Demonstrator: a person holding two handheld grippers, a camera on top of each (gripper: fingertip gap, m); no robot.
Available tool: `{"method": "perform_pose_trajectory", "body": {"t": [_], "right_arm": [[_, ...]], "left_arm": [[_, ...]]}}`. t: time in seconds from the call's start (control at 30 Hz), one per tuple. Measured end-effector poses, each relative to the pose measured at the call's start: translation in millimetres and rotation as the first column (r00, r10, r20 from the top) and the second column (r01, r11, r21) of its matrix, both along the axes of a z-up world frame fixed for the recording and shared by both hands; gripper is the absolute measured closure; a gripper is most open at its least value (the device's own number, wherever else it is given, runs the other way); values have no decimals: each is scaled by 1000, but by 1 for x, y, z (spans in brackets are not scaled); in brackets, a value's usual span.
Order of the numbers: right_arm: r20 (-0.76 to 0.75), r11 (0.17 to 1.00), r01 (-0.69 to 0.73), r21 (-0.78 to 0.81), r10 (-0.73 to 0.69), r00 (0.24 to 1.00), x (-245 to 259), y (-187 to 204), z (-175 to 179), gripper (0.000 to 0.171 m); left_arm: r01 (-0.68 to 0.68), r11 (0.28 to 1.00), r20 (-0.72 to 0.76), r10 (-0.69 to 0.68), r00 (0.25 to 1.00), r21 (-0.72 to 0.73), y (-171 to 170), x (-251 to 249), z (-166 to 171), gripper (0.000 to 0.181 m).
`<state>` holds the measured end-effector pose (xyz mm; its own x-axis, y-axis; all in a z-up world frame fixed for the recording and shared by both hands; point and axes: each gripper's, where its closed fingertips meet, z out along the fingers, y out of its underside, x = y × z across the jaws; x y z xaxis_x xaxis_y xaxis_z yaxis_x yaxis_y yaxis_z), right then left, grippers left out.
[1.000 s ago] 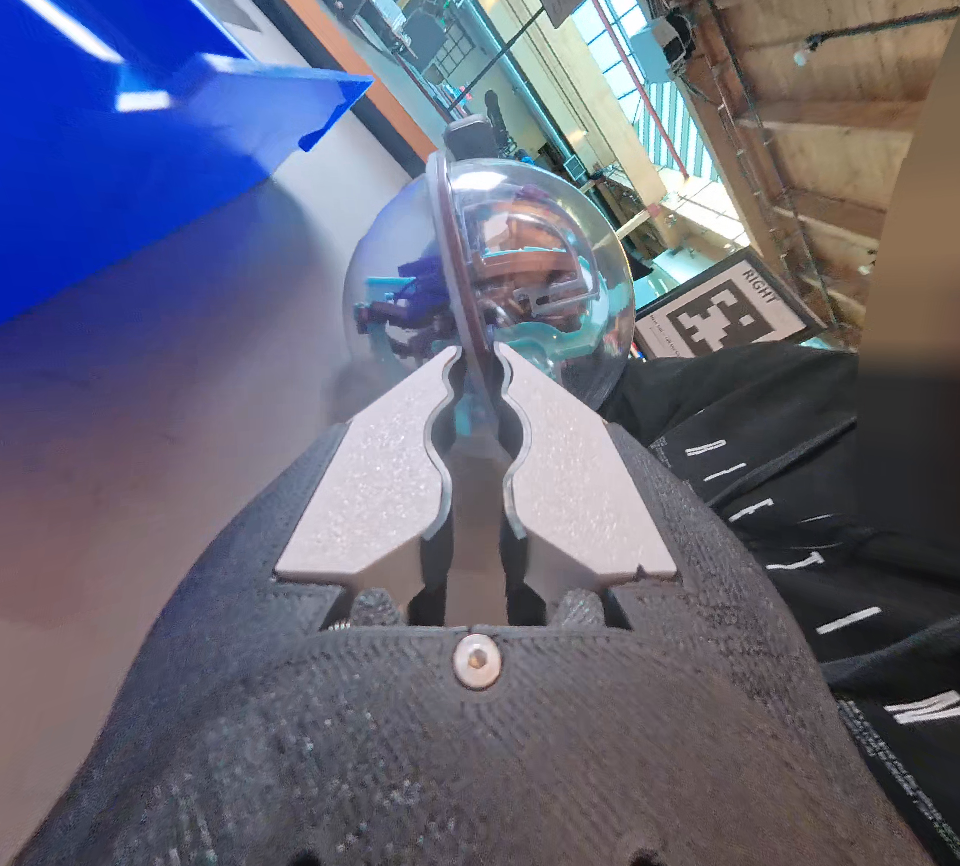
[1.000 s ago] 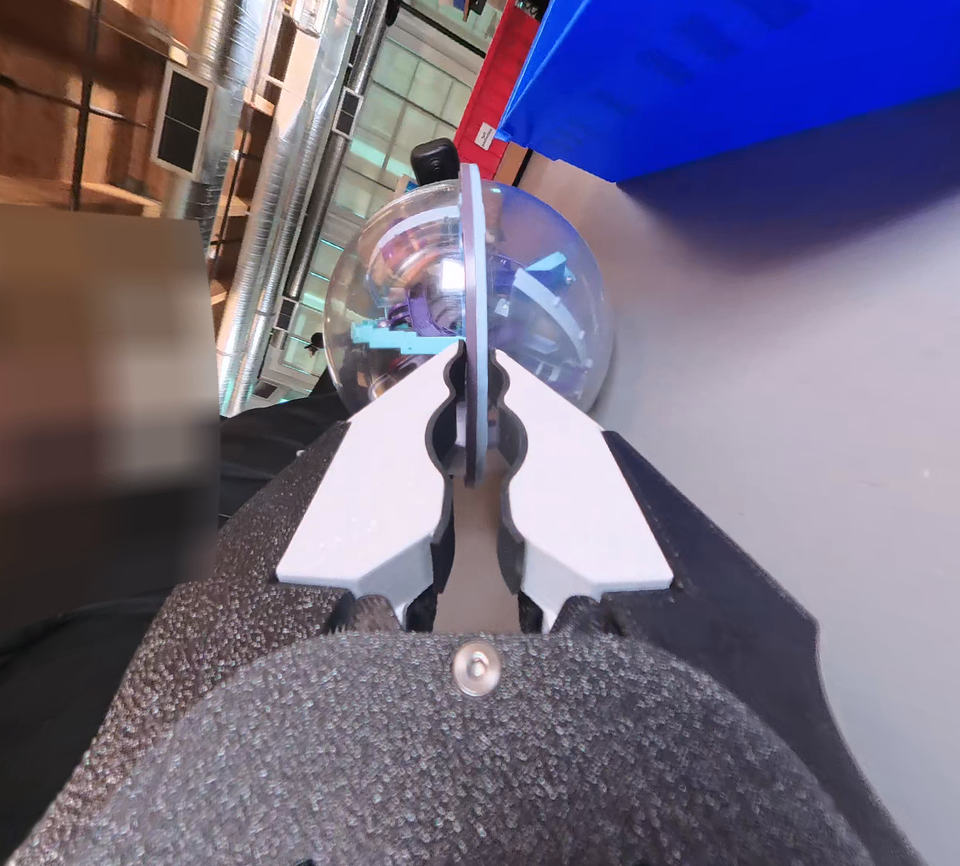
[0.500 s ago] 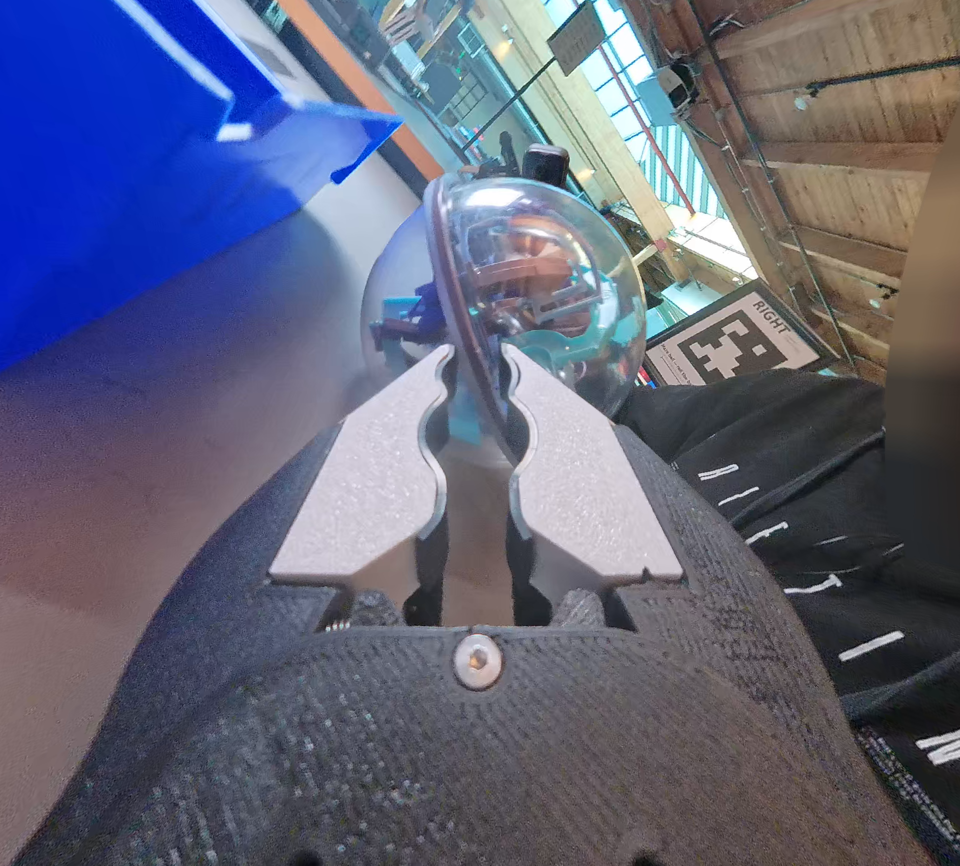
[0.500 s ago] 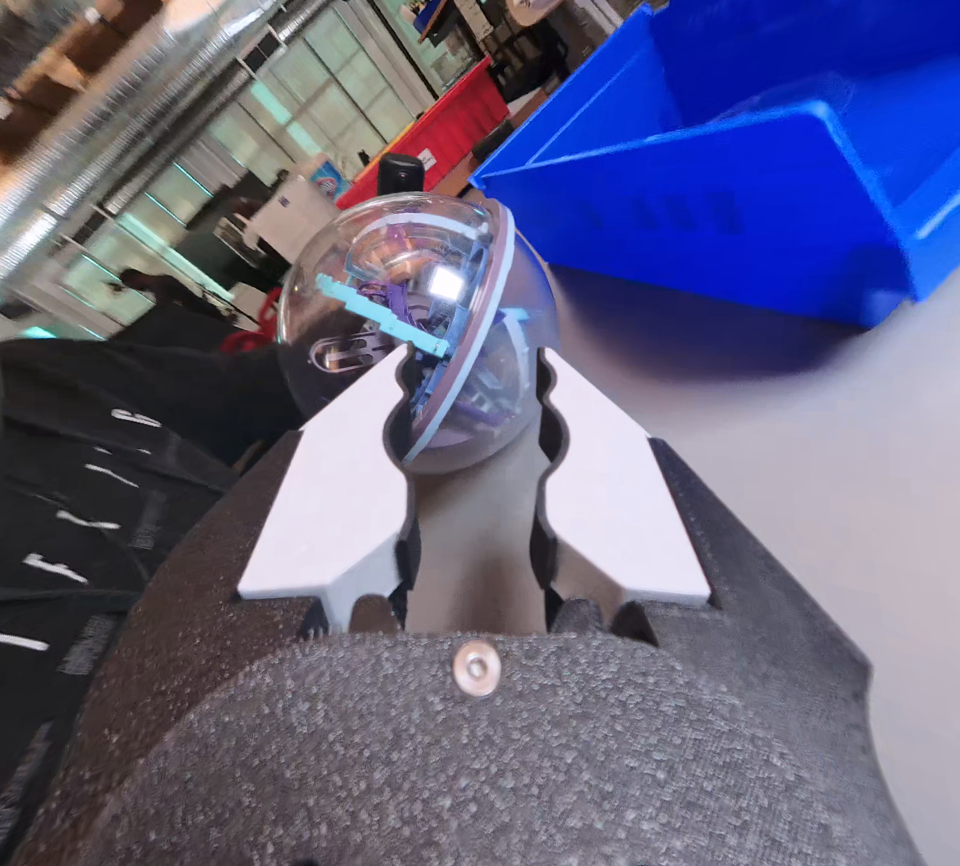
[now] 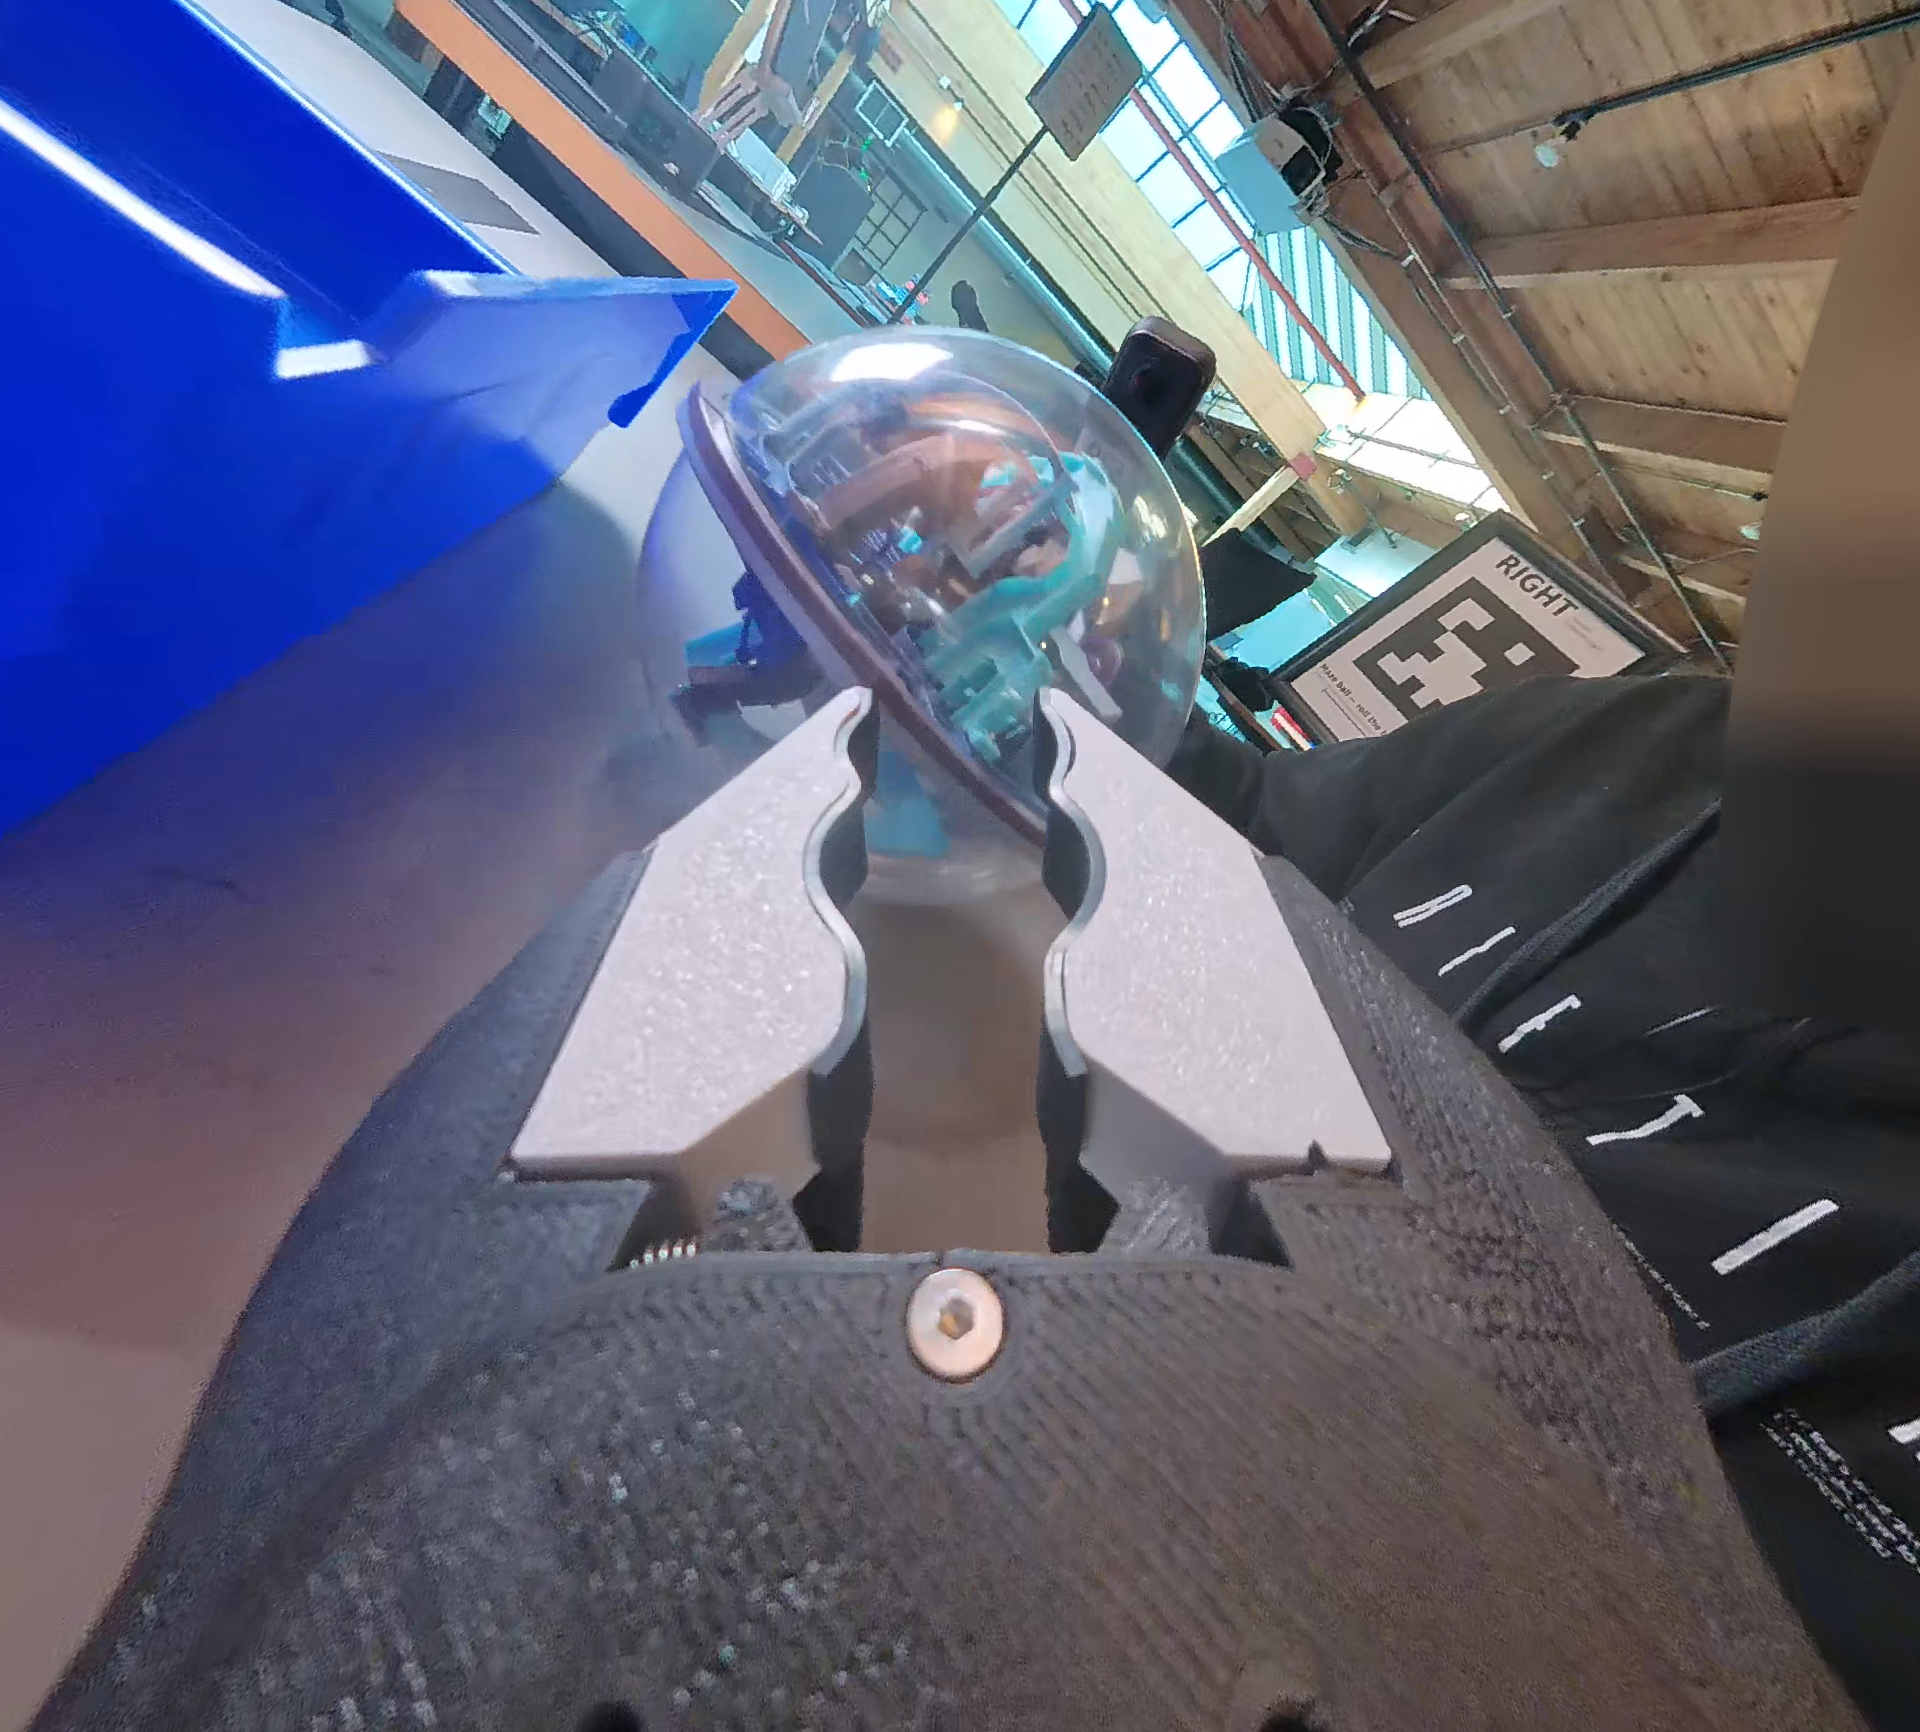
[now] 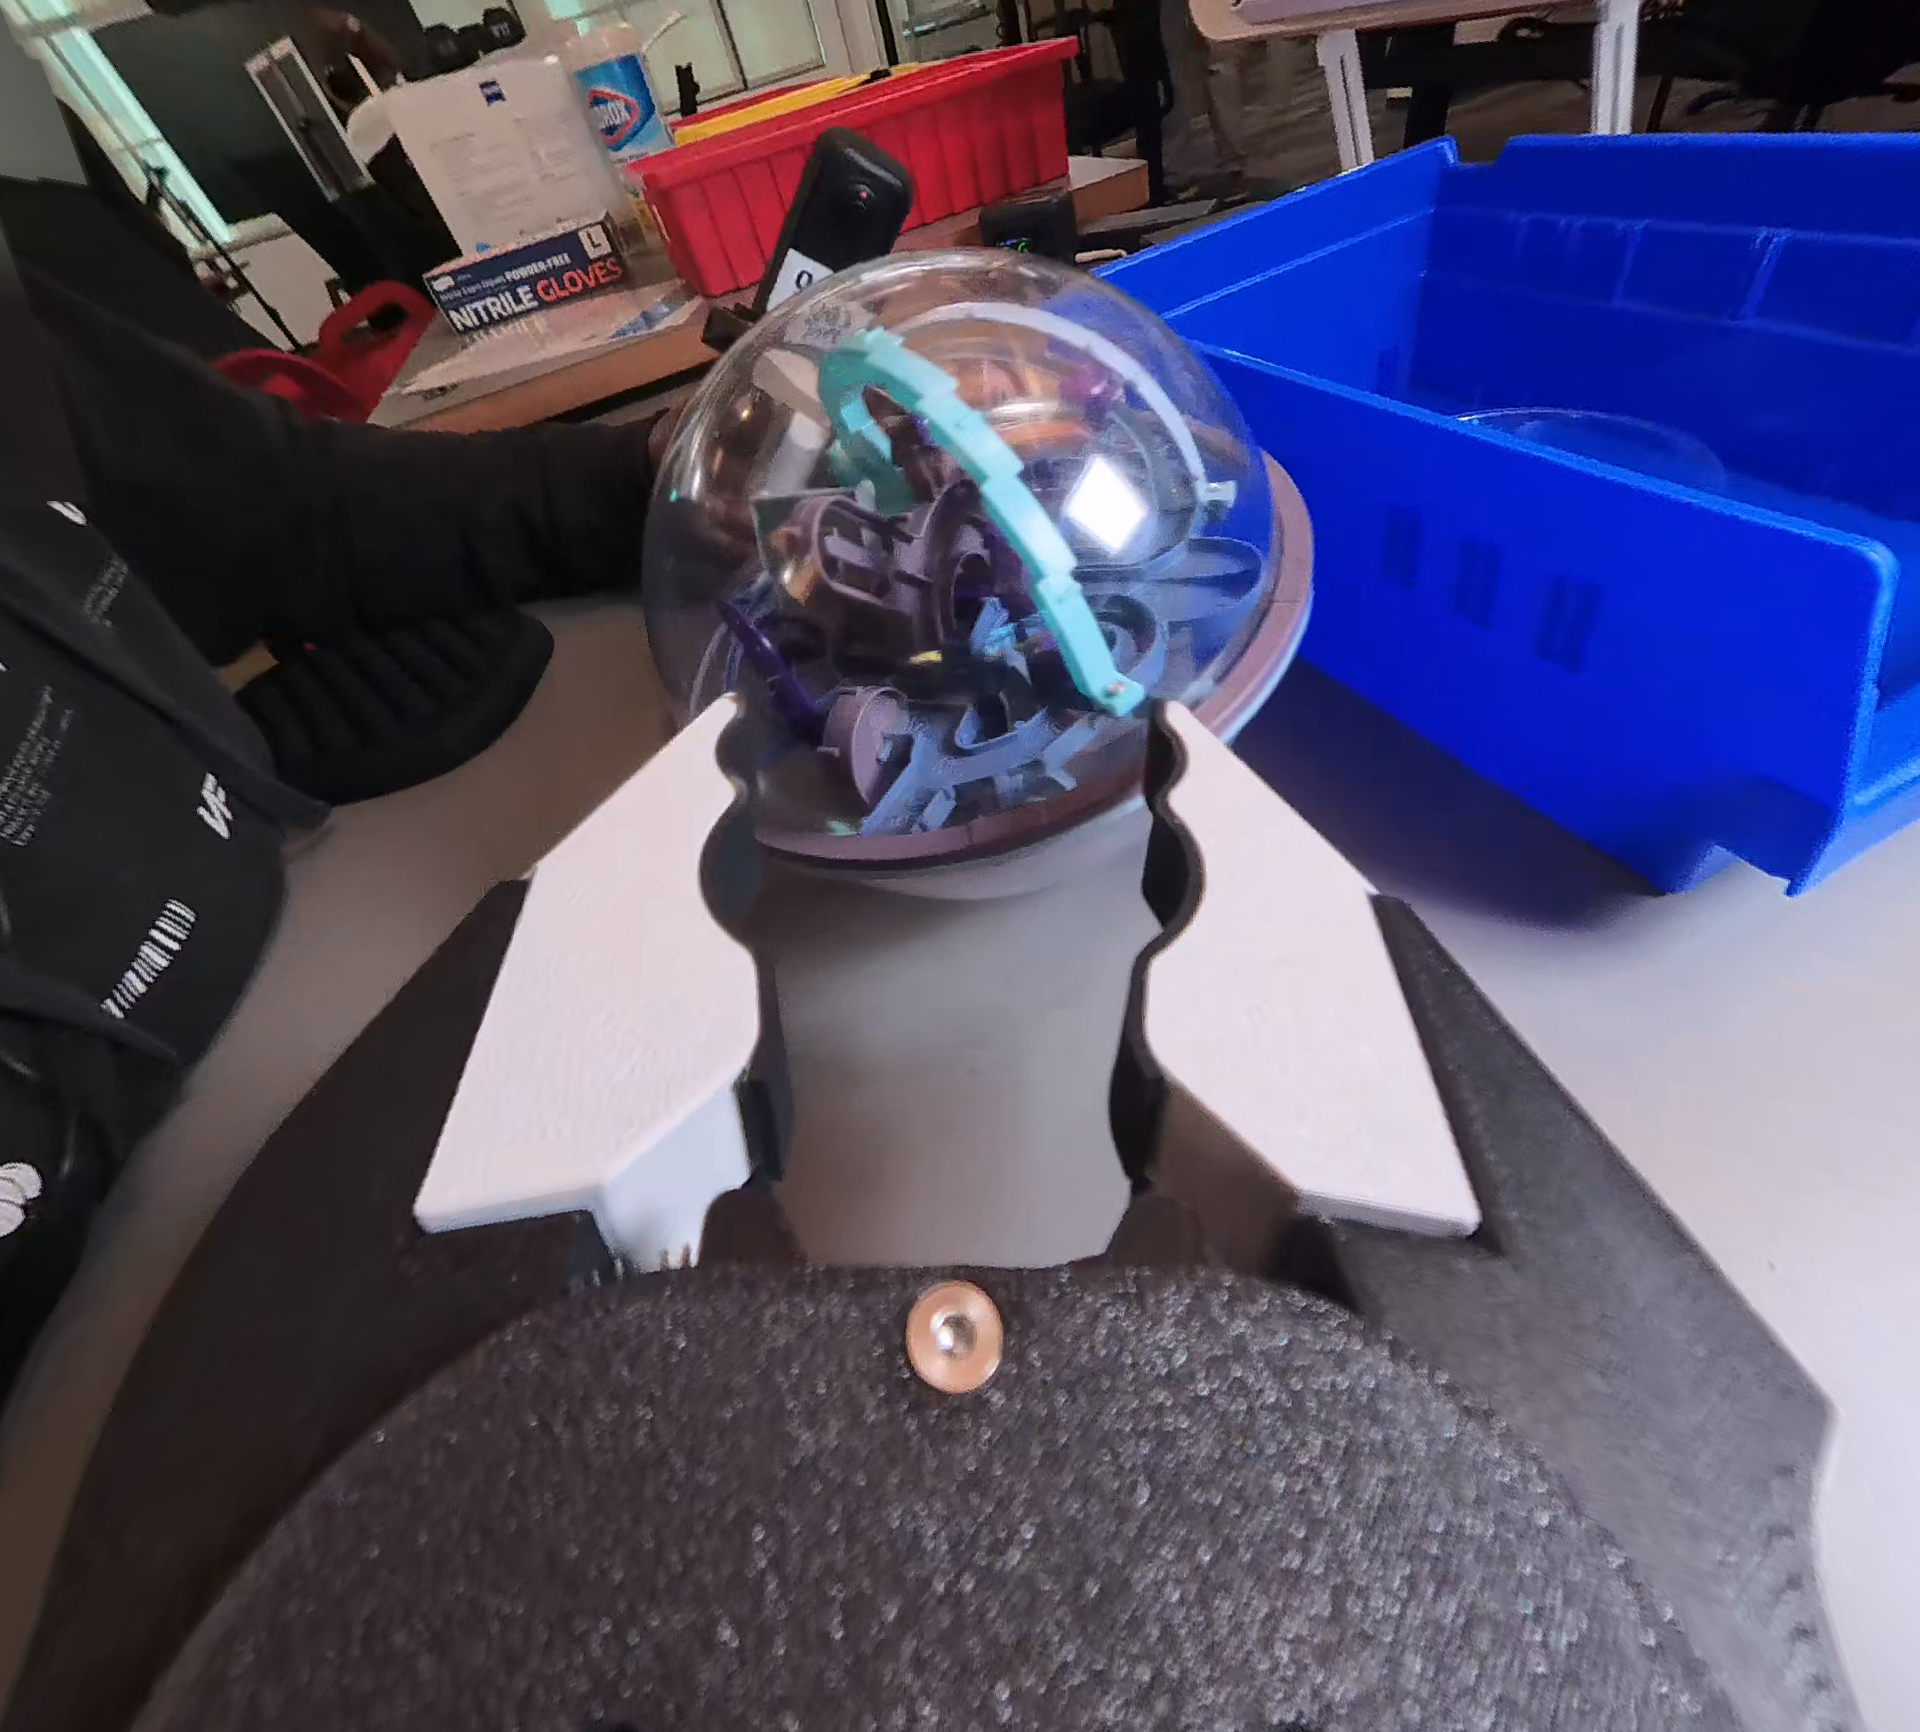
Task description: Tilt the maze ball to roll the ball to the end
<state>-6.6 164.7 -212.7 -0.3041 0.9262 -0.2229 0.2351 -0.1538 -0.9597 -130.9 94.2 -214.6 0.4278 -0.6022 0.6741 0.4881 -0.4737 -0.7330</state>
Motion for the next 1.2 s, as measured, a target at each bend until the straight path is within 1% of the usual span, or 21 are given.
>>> {"method": "perform_pose_trajectory", "body": {"t": [0.03,0.1,0.2,0.37,0.63,0.83,1.03,1.2], "right_arm": [[2,1000,0,19,0,1000,-1,-1,-1,92],[9,999,8,54,-9,1000,-2,-2,-4,87],[15,997,19,78,-21,1000,-4,-2,-7,84],[6,995,26,92,-26,1000,-5,-1,-8,85],[-4,994,23,109,-23,1000,-4,0,-9,84],[-9,994,23,106,-22,1000,-3,2,-11,81],[-20,993,32,112,-30,999,-2,5,-10,81],[-17,992,38,120,-36,999,-3,7,-13,82]], "left_arm": [[2,1000,-12,-2,1000,0,-1,1,-1,155],[5,1000,-29,-5,1000,2,-2,3,-2,154],[7,1000,-62,-6,998,7,-2,5,-4,153],[22,999,-152,-18,988,25,-5,14,-10,151],[44,997,-229,-27,973,70,-10,21,-11,151],[70,992,-326,-33,945,103,-14,29,-15,151],[154,978,-371,-93,924,138,-25,46,-15,148],[168,974,-395,-97,913,149,-26,51,-17,147]]}}
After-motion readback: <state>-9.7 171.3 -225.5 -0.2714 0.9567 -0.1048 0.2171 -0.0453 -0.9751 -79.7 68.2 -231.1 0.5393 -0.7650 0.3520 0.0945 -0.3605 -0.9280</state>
